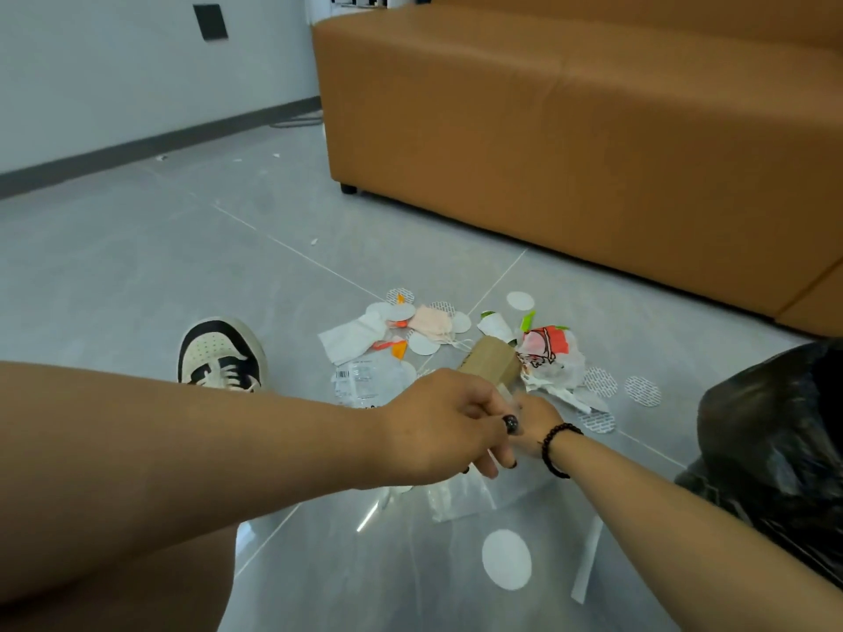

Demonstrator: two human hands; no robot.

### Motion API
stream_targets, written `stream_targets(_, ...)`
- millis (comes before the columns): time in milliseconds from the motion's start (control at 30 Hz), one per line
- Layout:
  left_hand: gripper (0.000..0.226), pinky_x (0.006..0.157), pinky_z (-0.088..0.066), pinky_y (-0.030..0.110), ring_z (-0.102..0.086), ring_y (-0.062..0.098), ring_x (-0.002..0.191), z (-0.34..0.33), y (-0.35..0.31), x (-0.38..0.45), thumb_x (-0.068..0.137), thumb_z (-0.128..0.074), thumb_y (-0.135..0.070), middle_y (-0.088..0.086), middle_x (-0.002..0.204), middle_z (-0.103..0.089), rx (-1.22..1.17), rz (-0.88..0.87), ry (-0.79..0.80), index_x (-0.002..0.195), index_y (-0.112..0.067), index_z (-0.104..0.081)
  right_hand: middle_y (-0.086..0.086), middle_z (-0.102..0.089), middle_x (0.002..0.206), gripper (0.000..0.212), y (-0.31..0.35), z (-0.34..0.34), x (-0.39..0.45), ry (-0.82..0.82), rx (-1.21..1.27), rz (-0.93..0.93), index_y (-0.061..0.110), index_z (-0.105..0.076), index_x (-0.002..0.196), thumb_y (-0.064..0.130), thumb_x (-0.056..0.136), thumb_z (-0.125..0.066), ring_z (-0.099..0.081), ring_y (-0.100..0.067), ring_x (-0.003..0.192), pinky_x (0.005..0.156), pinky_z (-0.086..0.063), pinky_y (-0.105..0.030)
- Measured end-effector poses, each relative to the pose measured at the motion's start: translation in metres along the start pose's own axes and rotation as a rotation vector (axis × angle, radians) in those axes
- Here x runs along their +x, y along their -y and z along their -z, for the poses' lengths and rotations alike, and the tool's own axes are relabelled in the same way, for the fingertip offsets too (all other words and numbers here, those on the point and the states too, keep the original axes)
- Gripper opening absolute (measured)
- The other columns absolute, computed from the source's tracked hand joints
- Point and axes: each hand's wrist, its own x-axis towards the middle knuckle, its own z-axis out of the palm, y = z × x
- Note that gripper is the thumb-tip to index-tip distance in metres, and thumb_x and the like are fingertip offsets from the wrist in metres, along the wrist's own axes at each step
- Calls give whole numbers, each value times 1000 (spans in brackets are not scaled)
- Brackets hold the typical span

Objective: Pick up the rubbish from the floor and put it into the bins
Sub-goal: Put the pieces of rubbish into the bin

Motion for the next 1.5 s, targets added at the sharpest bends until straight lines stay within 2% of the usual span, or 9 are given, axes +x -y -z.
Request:
stream_targets(67,11,61,-48,17,-65,7,67,3,-3,2,93,-53,-12,-4,80,-71,8,-4,-11,89,-19,-61,7,-43,62,32,8,11,-9,-2,55,83,23,-40,60,23,69,-70,-41,-5,58,51,-33,-17)
stream_targets(167,17,66,-50,20,-65,7,77,6,-4,5,88,-59,-12,-1,96,-71,25,-23,-87,103,-19,-62,-1,-54,66,24,19,21,-26,-1,139,138,18,-50,66,12,74,-71,-54,-15,61,59,-52,-30)
stream_targets(333,73,99,-43,29,-40,11,124,6,-5,6,74,-77,-26,-4,138,-34,301,-43,-345,135,-27,-37,-5,-62,77,11,41,45,-68,76,-15,295,13,-62,82,16,78,-72,-62,-21,70,74,-59,-41)
stream_targets(500,103,110,-34,37,-29,15,135,4,-39,-16,54,-80,-51,-9,144,-28,452,31,-248,141,-33,-28,2,-63,70,11,58,109,-125,85,-180,404,14,-69,86,15,76,-73,-69,-25,78,74,-59,-39)
stream_targets(700,45,93,-49,27,-60,-2,104,-11,-99,-47,68,-80,-33,-16,111,-64,311,-220,-85,108,-33,-59,11,-58,65,20,64,166,-206,-13,-314,561,34,-62,72,19,76,-75,-53,-1,56,54,-43,-13)
stream_targets(900,12,80,-58,42,-71,17,75,-27,-120,-64,86,-61,-9,0,85,-74,326,-296,-76,95,-14,-68,8,-65,73,14,38,199,-265,-224,-369,650,26,-69,86,28,75,-77,-59,-3,71,65,-48,-18)
stream_targets(1067,19,61,-52,18,-73,21,76,-26,-129,-74,95,-48,1,7,77,-71,139,-343,-68,98,-5,-65,15,-65,84,19,11,210,-285,-437,-273,803,29,-67,96,22,79,-74,-63,-4,79,71,-52,-24)
stream_targets(1267,8,57,-55,24,-73,29,76,-17,-124,-85,91,-58,-4,25,84,-62,-58,-322,-53,95,-6,-64,13,-69,83,12,-13,216,-299,-534,-23,921,21,-73,87,11,80,-72,-68,-7,71,61,-56,-30)
stream_targets(1500,55,67,-55,36,-59,37,84,-21,-131,-92,64,-78,-54,36,111,-59,-79,-297,131,111,-28,-67,6,-68,90,19,-18,204,-303,-621,-19,1084,18,-75,95,7,81,-68,-66,-7,68,55,-46,-11)
